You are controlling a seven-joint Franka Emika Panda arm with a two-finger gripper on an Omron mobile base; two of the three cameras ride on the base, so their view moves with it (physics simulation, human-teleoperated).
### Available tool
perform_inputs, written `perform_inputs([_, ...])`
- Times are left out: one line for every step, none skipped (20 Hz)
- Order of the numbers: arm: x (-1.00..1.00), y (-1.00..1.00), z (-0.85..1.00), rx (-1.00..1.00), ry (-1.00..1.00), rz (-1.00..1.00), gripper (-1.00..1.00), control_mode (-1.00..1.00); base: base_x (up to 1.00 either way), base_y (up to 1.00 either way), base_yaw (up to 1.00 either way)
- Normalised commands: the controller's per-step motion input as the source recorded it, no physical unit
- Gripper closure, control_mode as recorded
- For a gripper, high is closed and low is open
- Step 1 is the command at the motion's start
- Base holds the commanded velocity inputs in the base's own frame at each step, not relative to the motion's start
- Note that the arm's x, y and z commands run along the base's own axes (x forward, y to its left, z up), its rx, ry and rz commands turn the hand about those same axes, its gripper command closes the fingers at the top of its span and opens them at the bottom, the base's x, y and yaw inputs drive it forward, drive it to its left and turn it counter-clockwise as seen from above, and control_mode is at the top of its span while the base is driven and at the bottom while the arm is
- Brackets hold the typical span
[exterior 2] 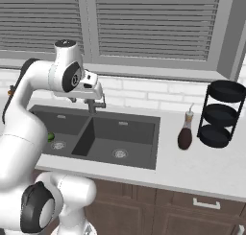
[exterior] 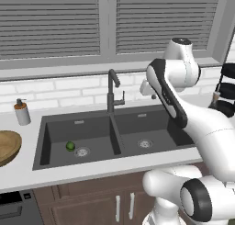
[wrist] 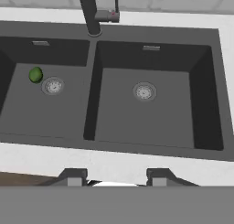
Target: Pick the avocado from the sink and place it in the bowl. Then pick the bowl and place it in the microwave. Then close the microwave door and press the start button.
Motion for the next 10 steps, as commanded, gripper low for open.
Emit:
perform_inputs([-0.03,0.00,0.00,0.00,0.00,0.00,-1.00,-1.00,0.00,0.00,0.00])
perform_inputs([-0.10,0.00,0.00,0.00,0.00,0.00,-1.00,-1.00,0.00,0.00,0.00])
perform_inputs([-0.16,0.00,0.00,0.00,0.00,0.00,-1.00,-1.00,0.00,0.00,0.00])
perform_inputs([-0.52,0.25,0.00,0.00,-0.04,0.00,-1.00,-1.00,0.00,0.00,0.00])
perform_inputs([-0.68,0.35,0.00,0.00,-0.06,0.00,-1.00,-1.00,0.00,0.00,0.00])
perform_inputs([-0.65,0.33,0.00,0.00,-0.05,0.00,-1.00,-1.00,0.00,0.00,0.00])
perform_inputs([-0.64,0.44,0.00,0.00,-0.03,0.00,-1.00,-1.00,0.00,0.00,0.00])
perform_inputs([-0.69,0.64,0.00,0.00,-0.05,0.03,-1.00,-1.00,0.00,0.00,0.00])
perform_inputs([-0.68,0.73,0.00,0.00,-0.04,0.06,-1.00,-1.00,0.00,0.00,0.00])
perform_inputs([-0.63,0.76,-0.05,0.00,0.00,0.07,-1.00,-1.00,0.00,0.00,0.00])
